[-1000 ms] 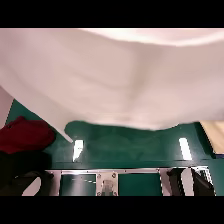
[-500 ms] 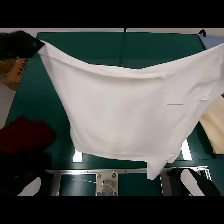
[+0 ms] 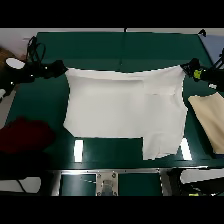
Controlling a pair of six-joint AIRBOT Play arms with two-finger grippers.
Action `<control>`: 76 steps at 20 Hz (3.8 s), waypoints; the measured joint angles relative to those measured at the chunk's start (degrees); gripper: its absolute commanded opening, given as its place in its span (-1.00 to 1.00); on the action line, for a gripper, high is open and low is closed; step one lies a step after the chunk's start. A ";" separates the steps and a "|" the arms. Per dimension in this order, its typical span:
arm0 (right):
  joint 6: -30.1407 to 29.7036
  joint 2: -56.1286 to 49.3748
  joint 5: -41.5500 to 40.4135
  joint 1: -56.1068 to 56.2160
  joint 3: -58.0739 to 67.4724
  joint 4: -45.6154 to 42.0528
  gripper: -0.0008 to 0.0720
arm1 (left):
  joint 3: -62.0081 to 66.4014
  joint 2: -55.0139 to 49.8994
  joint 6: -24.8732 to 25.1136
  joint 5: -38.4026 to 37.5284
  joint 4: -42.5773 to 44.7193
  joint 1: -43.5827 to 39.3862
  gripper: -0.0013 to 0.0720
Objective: Fold the shirts.
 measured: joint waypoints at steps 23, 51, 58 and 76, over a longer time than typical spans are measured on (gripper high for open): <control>10.14 -13.92 12.31 -1.11 15.61 -29.07 -0.94 | 7.19 -11.69 1.38 -5.60 8.70 -0.94 -0.90; 21.16 4.04 31.82 -12.33 3.93 -42.66 -0.94 | 6.08 -4.96 -15.65 -44.52 19.39 3.28 -0.90; 22.08 27.98 25.73 -21.90 -22.34 -44.87 -0.54 | -23.23 21.05 -17.51 -34.32 19.91 3.10 0.18; 27.45 37.83 15.61 -24.00 -51.04 -40.81 0.43 | -52.00 23.93 -28.52 19.80 2.08 -22.84 -0.82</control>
